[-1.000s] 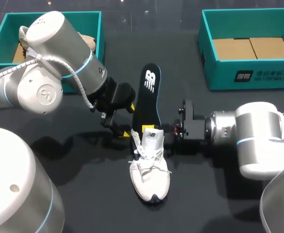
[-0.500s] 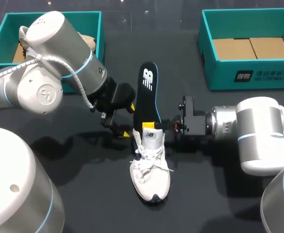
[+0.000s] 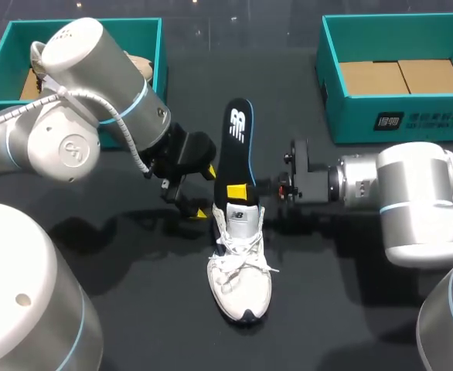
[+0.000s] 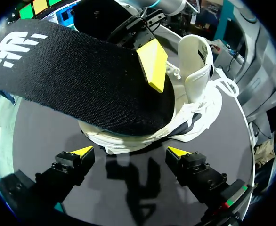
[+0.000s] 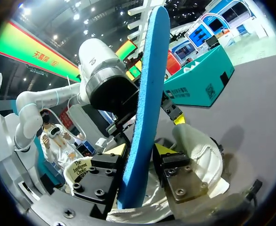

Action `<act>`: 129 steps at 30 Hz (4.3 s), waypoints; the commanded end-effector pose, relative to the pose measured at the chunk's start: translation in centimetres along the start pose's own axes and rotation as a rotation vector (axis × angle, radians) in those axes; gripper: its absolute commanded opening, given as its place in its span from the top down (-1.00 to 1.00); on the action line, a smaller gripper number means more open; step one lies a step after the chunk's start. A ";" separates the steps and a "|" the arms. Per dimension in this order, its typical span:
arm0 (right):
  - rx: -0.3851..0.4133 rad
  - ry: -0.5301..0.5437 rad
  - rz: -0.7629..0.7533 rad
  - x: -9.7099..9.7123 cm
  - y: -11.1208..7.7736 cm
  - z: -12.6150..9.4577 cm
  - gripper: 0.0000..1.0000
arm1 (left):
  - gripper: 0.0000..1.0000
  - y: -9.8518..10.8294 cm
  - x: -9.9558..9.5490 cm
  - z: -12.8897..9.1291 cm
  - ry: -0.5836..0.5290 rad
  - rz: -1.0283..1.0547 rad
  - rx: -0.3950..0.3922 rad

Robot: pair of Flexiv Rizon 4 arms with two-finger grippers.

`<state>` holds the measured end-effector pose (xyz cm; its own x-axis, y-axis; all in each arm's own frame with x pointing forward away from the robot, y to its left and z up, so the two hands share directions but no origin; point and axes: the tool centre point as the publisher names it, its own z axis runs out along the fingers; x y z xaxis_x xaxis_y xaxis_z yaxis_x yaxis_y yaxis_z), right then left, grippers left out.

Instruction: Take the shoe out of the shoebox, open the shoe tongue, remove and reinsert the insole, then place the shoe into the shoebox

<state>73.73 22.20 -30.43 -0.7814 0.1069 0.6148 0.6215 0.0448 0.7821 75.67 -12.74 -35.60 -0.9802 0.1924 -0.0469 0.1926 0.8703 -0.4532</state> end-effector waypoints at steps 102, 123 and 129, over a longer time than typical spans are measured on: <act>0.023 0.076 -0.032 -0.5 1.6 0.0 1.00 | -1.00 0.0 0.0 0.1 0.000 0.000 -0.001; 0.020 0.084 0.084 0.3 -2.4 0.1 0.84 | -1.00 0.0 0.0 0.1 0.000 0.000 -0.001; 0.056 0.081 0.005 1.2 -0.3 0.7 0.36 | -1.00 0.0 0.0 0.1 0.000 0.000 -0.001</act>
<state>72.59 22.80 -31.17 -0.7764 0.0120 0.6301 0.6289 0.0791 0.7734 75.67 -12.74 -35.60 -0.9802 0.1924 -0.0469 0.1926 0.8704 -0.4532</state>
